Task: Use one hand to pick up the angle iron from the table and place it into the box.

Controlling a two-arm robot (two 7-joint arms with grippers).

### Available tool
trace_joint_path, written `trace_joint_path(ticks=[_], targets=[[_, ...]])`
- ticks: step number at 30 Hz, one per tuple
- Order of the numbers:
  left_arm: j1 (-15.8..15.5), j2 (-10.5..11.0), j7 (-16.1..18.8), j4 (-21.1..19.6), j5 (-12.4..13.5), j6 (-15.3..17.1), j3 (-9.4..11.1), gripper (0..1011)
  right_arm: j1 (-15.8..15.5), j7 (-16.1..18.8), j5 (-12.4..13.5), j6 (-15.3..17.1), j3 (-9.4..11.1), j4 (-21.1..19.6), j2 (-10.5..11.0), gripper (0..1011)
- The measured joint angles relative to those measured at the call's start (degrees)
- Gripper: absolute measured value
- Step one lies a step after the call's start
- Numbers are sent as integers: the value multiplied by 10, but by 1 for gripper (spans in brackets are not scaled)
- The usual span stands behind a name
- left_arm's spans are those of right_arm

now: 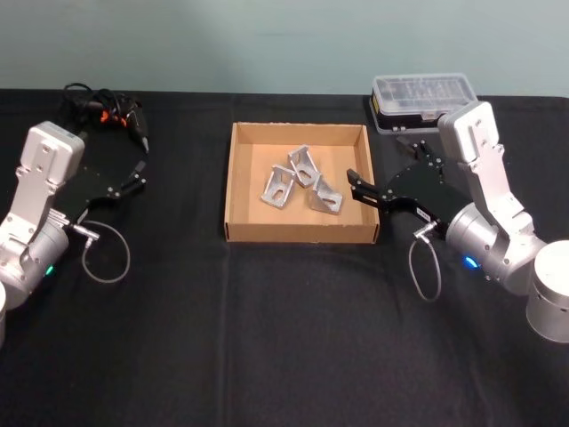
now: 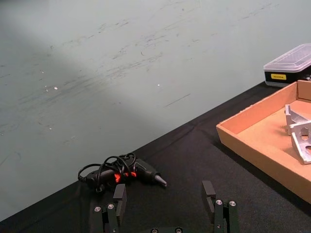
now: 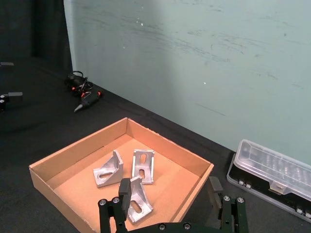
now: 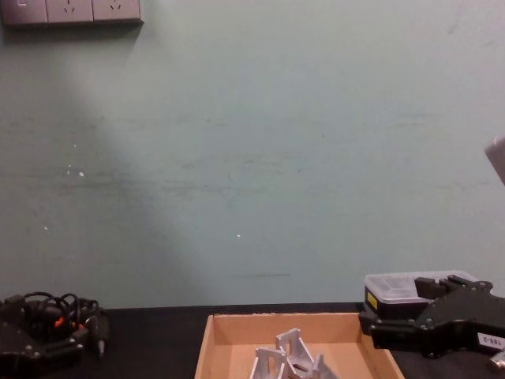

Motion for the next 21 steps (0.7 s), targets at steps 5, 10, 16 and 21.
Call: trace_joint_path(ticks=[5, 10, 16, 21], targets=[[0, 0, 0, 0, 0, 0, 0, 1011, 1, 0, 1, 0, 0, 1, 0, 1002], [0, 0, 0, 0, 0, 0, 0, 1011, 1, 1, 2, 0, 0, 1, 1, 1002], [0, 0, 0, 0, 0, 0, 0, 1011, 2, 2, 2, 0, 0, 1, 1, 1003], [0, 0, 0, 0, 0, 0, 0, 1011, 2, 2, 3, 0, -1, 2, 1, 1002]])
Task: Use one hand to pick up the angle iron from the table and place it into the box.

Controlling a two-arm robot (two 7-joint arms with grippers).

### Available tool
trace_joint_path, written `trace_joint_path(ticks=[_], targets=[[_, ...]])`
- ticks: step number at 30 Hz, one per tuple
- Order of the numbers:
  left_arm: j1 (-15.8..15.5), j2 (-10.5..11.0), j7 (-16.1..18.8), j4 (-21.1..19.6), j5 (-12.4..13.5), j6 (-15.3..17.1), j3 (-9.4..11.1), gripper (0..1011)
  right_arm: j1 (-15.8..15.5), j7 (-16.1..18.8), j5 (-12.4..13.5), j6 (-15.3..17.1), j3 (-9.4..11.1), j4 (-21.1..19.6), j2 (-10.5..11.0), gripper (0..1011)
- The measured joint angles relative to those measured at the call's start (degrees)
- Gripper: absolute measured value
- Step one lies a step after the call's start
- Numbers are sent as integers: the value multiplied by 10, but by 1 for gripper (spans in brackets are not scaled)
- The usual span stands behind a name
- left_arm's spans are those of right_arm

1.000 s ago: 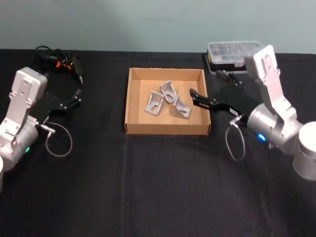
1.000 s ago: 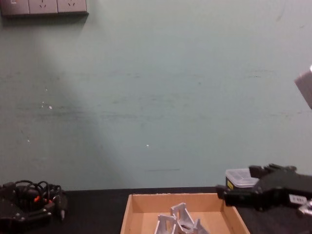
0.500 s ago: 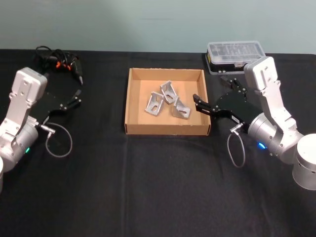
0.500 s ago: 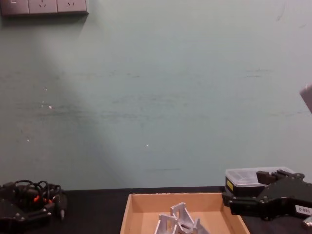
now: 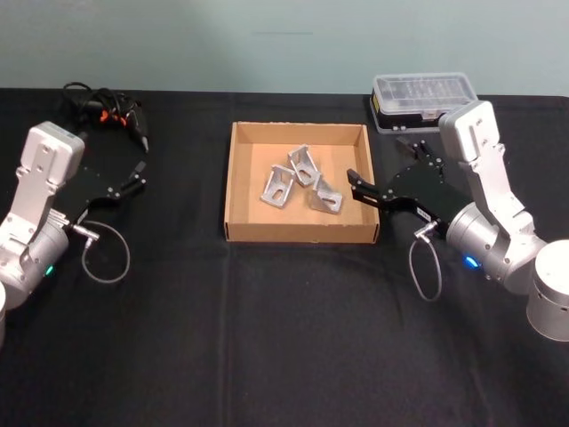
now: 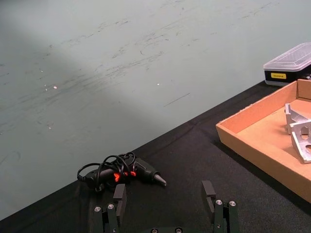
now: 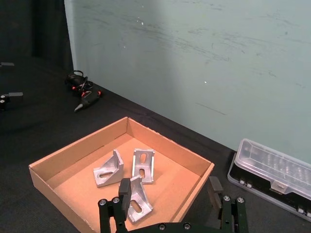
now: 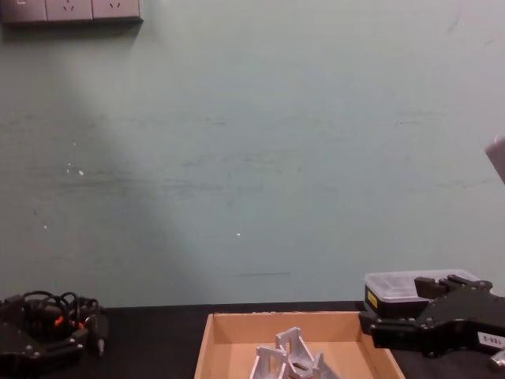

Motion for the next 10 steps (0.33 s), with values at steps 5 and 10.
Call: trace_joint_path(ticks=[5, 10], targets=[[0, 0, 0, 0, 0, 0, 0, 1011, 0, 0, 0, 0, 0, 0, 0, 1003], [0, 0, 0, 0, 0, 0, 0, 1011, 0, 1, 1, 0, 0, 0, 0, 1003]])
